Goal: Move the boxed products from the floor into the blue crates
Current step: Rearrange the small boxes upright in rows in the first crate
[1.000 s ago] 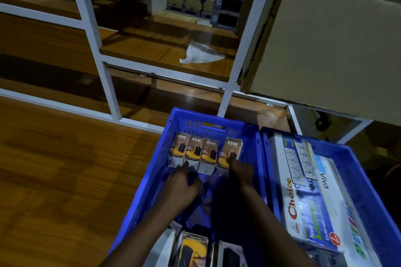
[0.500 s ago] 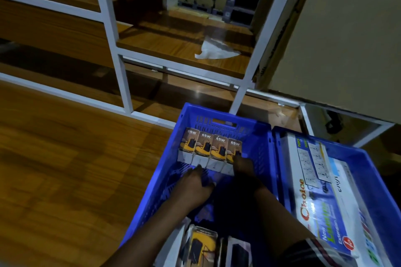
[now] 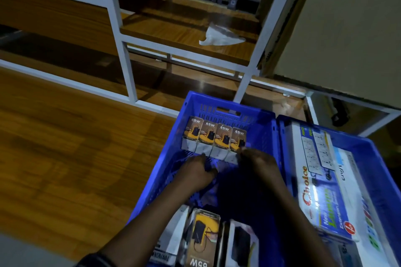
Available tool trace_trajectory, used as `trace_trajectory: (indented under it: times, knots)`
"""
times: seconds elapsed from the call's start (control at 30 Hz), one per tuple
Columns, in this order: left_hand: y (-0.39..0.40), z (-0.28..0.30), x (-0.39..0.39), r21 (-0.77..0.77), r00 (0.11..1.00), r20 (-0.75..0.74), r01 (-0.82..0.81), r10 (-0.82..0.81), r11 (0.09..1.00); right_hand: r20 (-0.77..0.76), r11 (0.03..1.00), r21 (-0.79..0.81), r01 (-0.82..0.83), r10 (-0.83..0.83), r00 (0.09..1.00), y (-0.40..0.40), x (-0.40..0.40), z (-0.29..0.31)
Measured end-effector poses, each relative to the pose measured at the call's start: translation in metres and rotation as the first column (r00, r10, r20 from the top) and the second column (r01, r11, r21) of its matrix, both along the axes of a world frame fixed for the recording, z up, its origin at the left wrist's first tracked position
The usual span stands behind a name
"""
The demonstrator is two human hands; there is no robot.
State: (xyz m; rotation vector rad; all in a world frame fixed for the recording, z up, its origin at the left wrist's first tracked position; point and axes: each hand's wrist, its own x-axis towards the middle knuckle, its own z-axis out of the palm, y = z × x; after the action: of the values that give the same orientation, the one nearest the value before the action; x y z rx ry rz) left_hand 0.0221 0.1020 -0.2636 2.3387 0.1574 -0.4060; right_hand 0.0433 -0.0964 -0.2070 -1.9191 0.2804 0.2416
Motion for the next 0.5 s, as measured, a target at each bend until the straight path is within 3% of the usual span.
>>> trace_trajectory:
  times: [0.07,0.17,0.27,0.4,0.5]
  knots:
    - [0.002,-0.006,0.001,-0.012,1.000,-0.026,0.010,-0.011,1.000,0.046,0.978,-0.040,-0.204,0.206,0.977,-0.004,-0.034,0.003]
    - [0.002,-0.002,0.000,-0.026,0.996,-0.054,0.067,-0.068,0.997,0.185,0.941,-0.023,-0.336,0.335,0.924,0.001,-0.068,0.002]
    - [0.002,0.013,-0.007,-0.041,0.983,-0.047,0.174,-0.175,0.984,0.226,0.961,0.031,-0.277,0.263,0.938,0.003,-0.073,-0.010]
    - [0.007,0.050,-0.029,0.025,0.917,-0.208,0.354,-0.341,0.935,0.229,0.986,0.087,-0.141,0.118,0.966,-0.004,-0.064,-0.014]
    - [0.000,0.081,-0.058,0.123,0.891,-0.264,0.410,-0.369,0.904,0.204,0.990,0.052,-0.132,0.118,0.972,-0.002,-0.065,-0.016]
